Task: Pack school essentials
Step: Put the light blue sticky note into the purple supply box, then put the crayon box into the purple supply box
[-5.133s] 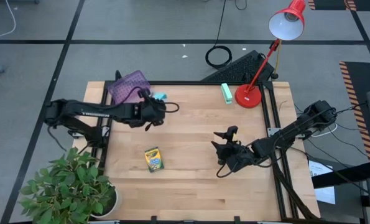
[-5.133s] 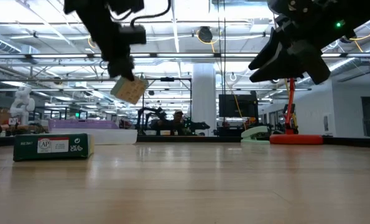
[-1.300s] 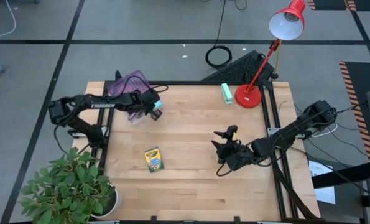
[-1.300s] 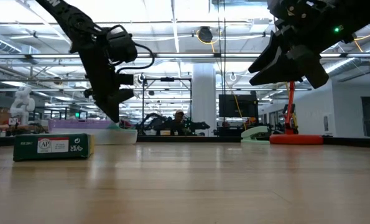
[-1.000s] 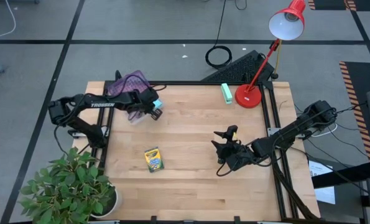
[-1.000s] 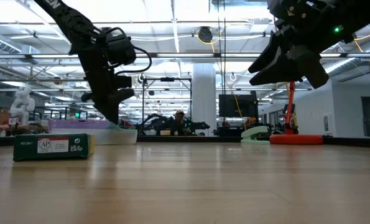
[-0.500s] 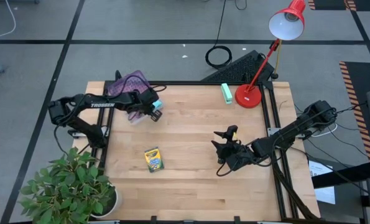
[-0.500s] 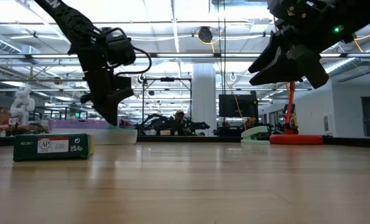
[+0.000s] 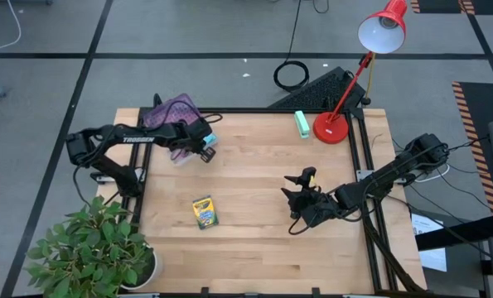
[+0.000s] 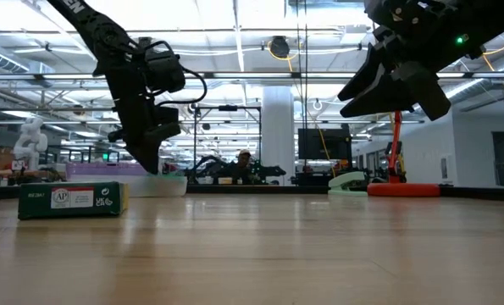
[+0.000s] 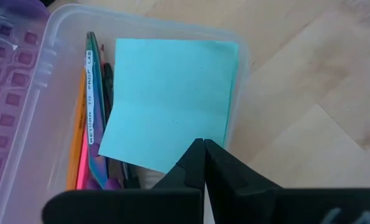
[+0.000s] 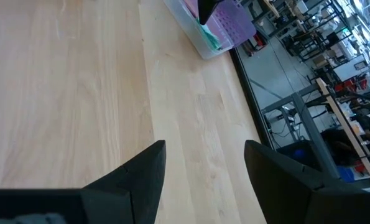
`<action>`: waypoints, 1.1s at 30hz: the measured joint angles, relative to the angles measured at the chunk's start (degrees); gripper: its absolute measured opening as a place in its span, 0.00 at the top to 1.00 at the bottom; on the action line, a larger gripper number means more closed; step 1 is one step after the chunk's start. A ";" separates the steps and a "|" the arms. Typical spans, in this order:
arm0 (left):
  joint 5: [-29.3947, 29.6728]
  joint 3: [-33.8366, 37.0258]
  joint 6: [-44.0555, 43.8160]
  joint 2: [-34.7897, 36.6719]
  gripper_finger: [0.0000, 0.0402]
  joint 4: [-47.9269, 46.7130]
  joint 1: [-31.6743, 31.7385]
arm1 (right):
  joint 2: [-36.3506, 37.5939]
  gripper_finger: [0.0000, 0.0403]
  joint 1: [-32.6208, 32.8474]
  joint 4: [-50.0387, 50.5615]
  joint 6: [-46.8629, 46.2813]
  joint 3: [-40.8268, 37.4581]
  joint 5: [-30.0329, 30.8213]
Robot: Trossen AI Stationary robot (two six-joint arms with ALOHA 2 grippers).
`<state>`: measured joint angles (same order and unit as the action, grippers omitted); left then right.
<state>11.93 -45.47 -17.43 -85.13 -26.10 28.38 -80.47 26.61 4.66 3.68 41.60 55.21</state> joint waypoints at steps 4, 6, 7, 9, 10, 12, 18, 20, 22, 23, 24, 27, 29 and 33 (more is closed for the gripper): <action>0.01 0.00 0.71 -0.80 0.98 -0.03 0.00 | 0.00 0.47 0.00 -0.15 0.00 0.00 -0.01; 0.04 0.00 1.24 -0.80 0.97 0.10 0.04 | 0.00 0.47 0.00 -0.13 0.00 0.00 -0.01; 0.08 0.00 1.37 -0.80 0.97 0.21 0.04 | 0.00 0.47 0.00 -0.15 0.00 0.00 -0.01; 0.62 0.00 1.72 -0.80 0.97 0.27 0.04 | 0.00 0.47 0.00 -0.13 0.00 0.00 -0.01; 1.20 0.00 1.79 -0.80 0.98 0.42 0.04 | 0.00 0.47 0.00 -0.13 0.00 0.00 -0.01; 1.79 0.00 2.04 -0.80 0.99 0.72 0.04 | 0.00 0.47 0.00 -0.13 0.00 0.00 -0.01; 0.12 -1.03 2.28 -0.73 0.97 0.59 -0.04 | 0.00 0.47 0.00 -0.13 0.04 0.00 -0.01; -1.68 -1.93 2.27 -0.73 0.96 0.63 -0.48 | 0.00 0.47 0.00 -0.13 0.07 0.00 -0.01; -3.67 -3.04 2.29 -0.73 0.97 0.56 -1.51 | 0.00 0.47 0.00 -0.11 0.04 0.00 -0.01; -4.55 -3.74 2.26 -0.73 0.98 0.55 -2.23 | 0.00 0.47 0.00 -0.11 0.04 0.00 -0.02; -5.05 -4.47 2.25 -0.73 0.99 0.46 -3.09 | 0.00 0.47 0.00 -0.11 0.04 0.00 -0.03; -5.48 -7.33 2.06 -0.39 0.99 -1.81 -6.27 | 0.00 0.47 0.00 -0.11 0.04 0.00 -0.04; -5.47 -9.42 1.55 -0.29 0.98 -2.95 -9.13 | 0.00 0.47 0.00 -0.11 0.07 0.00 -0.05; -4.73 -12.49 -1.77 -0.29 0.98 -5.50 -16.15 | 0.00 0.47 0.00 -0.11 0.11 0.00 -0.33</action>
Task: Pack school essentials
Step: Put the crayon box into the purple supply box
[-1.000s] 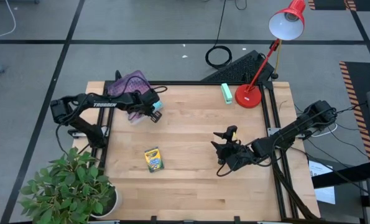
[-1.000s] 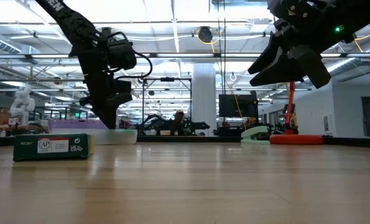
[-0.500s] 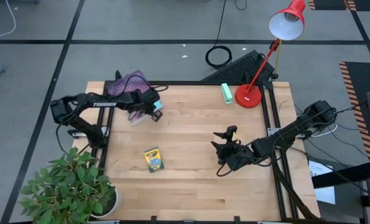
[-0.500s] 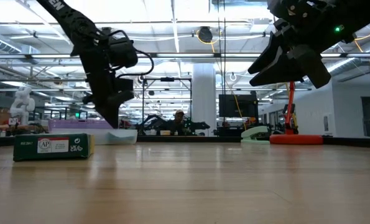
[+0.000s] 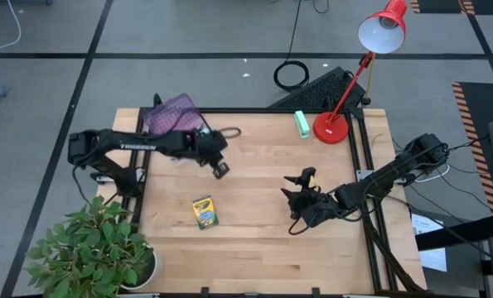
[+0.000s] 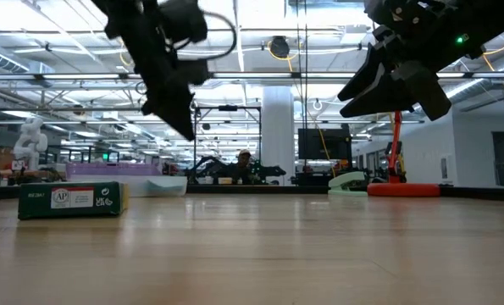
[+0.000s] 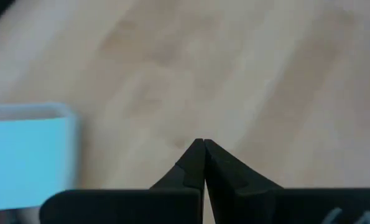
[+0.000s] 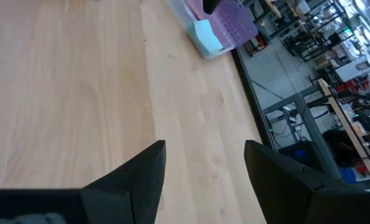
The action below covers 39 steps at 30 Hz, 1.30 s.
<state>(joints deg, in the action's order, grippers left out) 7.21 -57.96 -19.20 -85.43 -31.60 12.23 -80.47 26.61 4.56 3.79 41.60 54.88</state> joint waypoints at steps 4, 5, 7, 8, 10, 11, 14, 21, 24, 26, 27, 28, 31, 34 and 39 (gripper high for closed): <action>3.09 -0.47 -2.68 -0.02 0.99 0.54 -7.69 | 0.00 0.47 -0.21 -0.10 0.17 -0.02 -1.82; 5.12 -0.47 -4.23 -0.02 0.98 0.80 -9.35 | 0.00 0.47 -0.37 -0.40 0.35 -0.02 -1.88; 7.13 -0.47 -8.91 0.00 0.95 0.62 -12.06 | 0.00 0.47 -0.81 -0.55 0.37 -0.02 -2.74; 7.30 -0.47 -11.12 0.00 0.92 0.47 -13.14 | 0.00 0.47 -1.01 -0.68 0.37 -0.02 -3.21; 7.42 -0.47 -14.29 -0.02 0.85 0.30 -15.51 | 0.00 0.47 -1.40 -1.62 0.47 -0.02 -4.41; 7.42 -0.47 -14.62 -0.02 0.81 0.23 -16.82 | 0.00 0.47 -1.57 -2.39 0.80 -0.02 -5.19; 9.28 -0.47 -18.41 -0.04 0.71 -1.65 -20.14 | -0.02 0.47 -2.11 -4.92 2.28 -0.02 -7.31; 13.88 -0.45 -39.30 -0.04 0.60 -10.34 -24.27 | -0.02 0.47 -2.58 -7.86 4.84 -0.02 -8.71; 14.49 -0.43 -48.17 -0.52 0.60 -12.22 -25.72 | -0.02 0.47 -2.64 -8.39 6.07 -0.02 -8.71; 15.12 -0.43 -51.89 -0.79 0.60 -12.30 -27.48 | -0.02 0.47 -2.64 -8.87 6.84 -0.02 -8.71; 15.10 -0.43 -54.93 -0.78 0.60 -13.10 -28.43 | -0.02 0.47 -2.64 -9.23 7.30 -0.04 -8.74; 15.05 -0.43 -58.22 -0.72 0.60 -14.28 -29.34 | -0.02 0.47 -2.64 -9.64 7.59 -0.02 -8.93; 15.23 -0.41 -65.85 -1.12 0.60 -17.74 -31.59 | -0.02 0.47 -2.67 -10.81 8.82 -0.04 -10.86; 15.54 -0.41 -69.53 -1.20 0.60 -19.26 -34.18 | -0.02 0.47 -2.68 -13.65 11.40 -0.04 -11.75; 21.13 -0.41 -69.73 -1.20 0.60 -18.13 -38.14 | -0.02 0.47 -3.69 -20.09 16.98 -0.02 -12.49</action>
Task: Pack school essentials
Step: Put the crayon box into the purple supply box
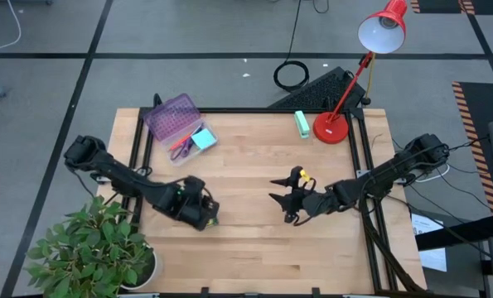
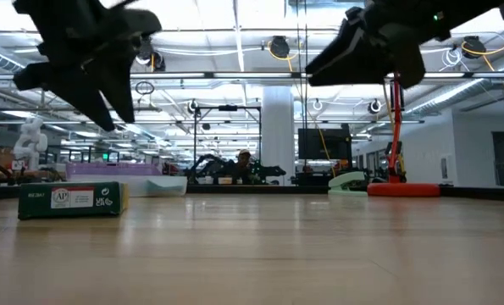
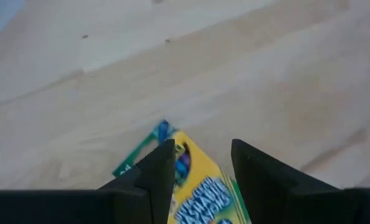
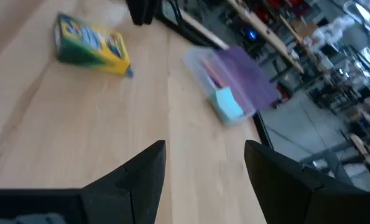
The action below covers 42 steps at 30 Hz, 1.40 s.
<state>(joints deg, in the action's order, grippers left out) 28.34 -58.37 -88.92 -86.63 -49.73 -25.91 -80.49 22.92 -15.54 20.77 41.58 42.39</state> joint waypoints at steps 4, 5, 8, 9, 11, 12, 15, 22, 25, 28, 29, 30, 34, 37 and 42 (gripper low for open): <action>3.44 0.00 -1.83 0.00 0.60 0.20 -3.00 | 0.00 0.47 -1.82 -4.27 2.46 0.00 -5.89; 3.61 0.00 -2.79 0.00 0.60 0.26 -3.39 | 0.00 0.47 -2.44 -5.18 2.47 0.00 -7.55; 1.98 0.00 -6.71 -0.37 0.58 0.29 -4.15 | 0.00 0.47 -4.00 -6.31 1.94 0.00 -11.59; 1.18 0.00 -8.05 -0.81 0.56 0.30 -4.22 | 0.00 0.47 -4.44 -6.16 1.42 0.00 -12.65; -0.36 0.04 -10.65 -1.89 0.50 0.23 -4.14 | 0.00 0.47 -5.05 -5.44 0.56 0.00 -13.83; -0.95 0.04 -11.85 -2.41 0.46 0.29 -3.92 | 0.00 0.47 -5.30 -5.11 0.16 0.00 -14.13; -5.00 0.03 -15.04 -4.72 0.33 0.11 -2.25 | 0.00 0.47 -5.40 -4.23 -0.39 -0.02 -14.13; -13.96 0.04 -16.54 -8.86 0.04 2.18 3.07 | 0.00 0.47 -5.32 -3.83 -1.90 -0.02 -14.10; -14.43 0.02 -14.84 -10.02 0.02 4.52 5.15 | 0.00 0.47 -5.32 -3.01 -2.10 -0.02 -14.10; -17.16 -0.02 -15.69 -10.53 0.04 3.53 7.12 | 0.00 0.47 -5.32 -2.65 -2.12 -0.02 -14.06; -17.97 -0.02 -15.84 -10.54 0.05 2.80 7.62 | 0.00 0.47 -5.32 -2.45 -2.29 -0.02 -14.06; -18.65 -0.02 -16.13 -10.54 0.06 1.92 7.95 | 0.00 0.47 -5.32 -2.34 -2.59 -0.02 -14.06; -20.34 -0.02 -17.91 -10.56 0.06 -0.89 8.27 | 0.00 0.47 -5.32 -1.24 -3.58 -0.02 -14.03; -21.95 -0.02 -17.58 -10.60 0.06 -1.17 8.15 | 0.00 0.47 -5.32 -0.71 -3.85 -0.02 -14.00; -22.49 -0.02 -14.32 -9.74 0.06 -1.63 8.42 | 0.00 0.47 -5.32 -0.26 -5.11 -0.02 -14.01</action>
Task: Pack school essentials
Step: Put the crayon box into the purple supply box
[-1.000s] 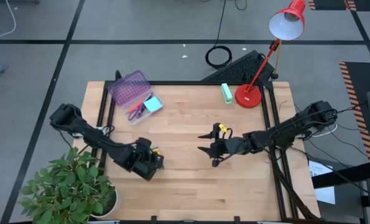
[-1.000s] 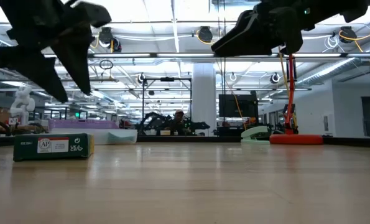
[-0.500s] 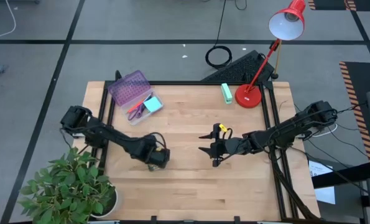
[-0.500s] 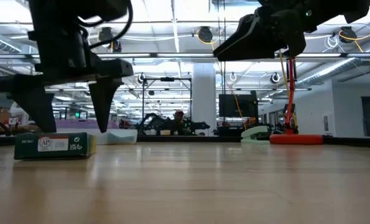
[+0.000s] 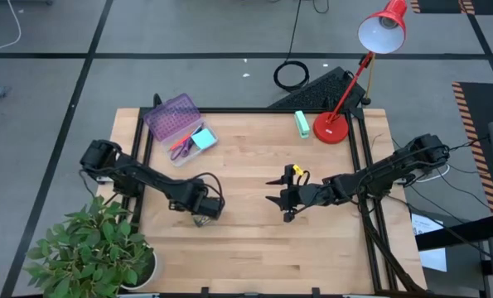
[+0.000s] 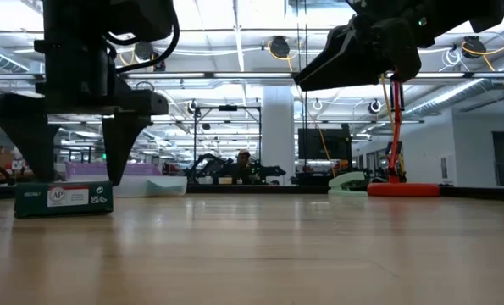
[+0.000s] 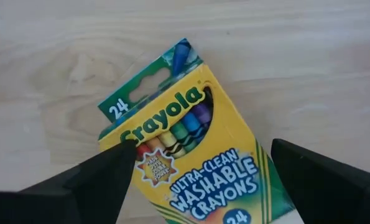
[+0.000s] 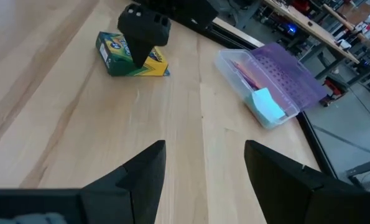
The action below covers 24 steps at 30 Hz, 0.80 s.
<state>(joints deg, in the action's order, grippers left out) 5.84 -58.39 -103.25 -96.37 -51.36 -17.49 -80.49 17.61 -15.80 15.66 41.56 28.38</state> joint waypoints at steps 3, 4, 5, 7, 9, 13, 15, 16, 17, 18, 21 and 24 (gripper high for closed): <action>0.12 0.02 3.28 1.33 0.06 -0.13 0.15 | 0.00 0.47 0.00 0.45 -0.02 0.00 0.00; 0.21 0.02 4.06 1.90 0.06 -0.20 0.09 | 0.00 0.47 0.00 0.47 -0.02 0.00 0.00; 0.49 0.02 5.25 2.46 0.06 -0.18 -0.05 | 0.00 0.47 0.00 0.62 -0.02 0.00 0.01; 2.40 0.05 7.53 3.79 0.06 -0.03 -1.00 | 0.00 0.47 0.00 0.82 -0.20 0.00 0.00; 5.60 0.04 9.22 5.39 0.06 0.75 -2.58 | 0.00 0.47 0.00 1.05 -0.90 0.00 0.00; 10.78 0.04 10.80 6.68 0.06 1.89 -7.46 | 0.00 0.47 0.00 1.26 -1.55 0.00 -0.05; 11.40 0.04 10.82 6.61 0.06 1.46 -10.19 | 0.00 0.47 0.02 1.61 -2.33 0.00 -0.06; 11.51 0.04 10.83 6.59 0.06 1.16 -11.40 | 0.00 0.47 0.02 1.57 -3.03 0.00 -0.09; 11.64 0.04 10.83 6.59 0.06 1.10 -12.45 | 0.00 0.47 0.02 1.56 -3.61 0.00 -0.09; 11.83 0.04 10.93 6.59 0.06 1.12 -13.16 | 0.00 0.47 0.03 1.59 -4.17 0.00 -0.10; 12.38 0.04 11.50 6.59 0.06 0.91 -14.31 | 0.00 0.47 0.31 2.42 -5.82 0.00 -0.13; 9.33 0.04 11.21 6.59 0.06 0.96 -15.17 | 0.00 0.47 0.80 4.01 -6.87 0.00 -0.13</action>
<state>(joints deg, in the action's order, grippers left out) 15.17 -58.35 -92.04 -89.78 -50.40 -32.66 -80.49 18.40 -11.79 8.79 41.56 28.25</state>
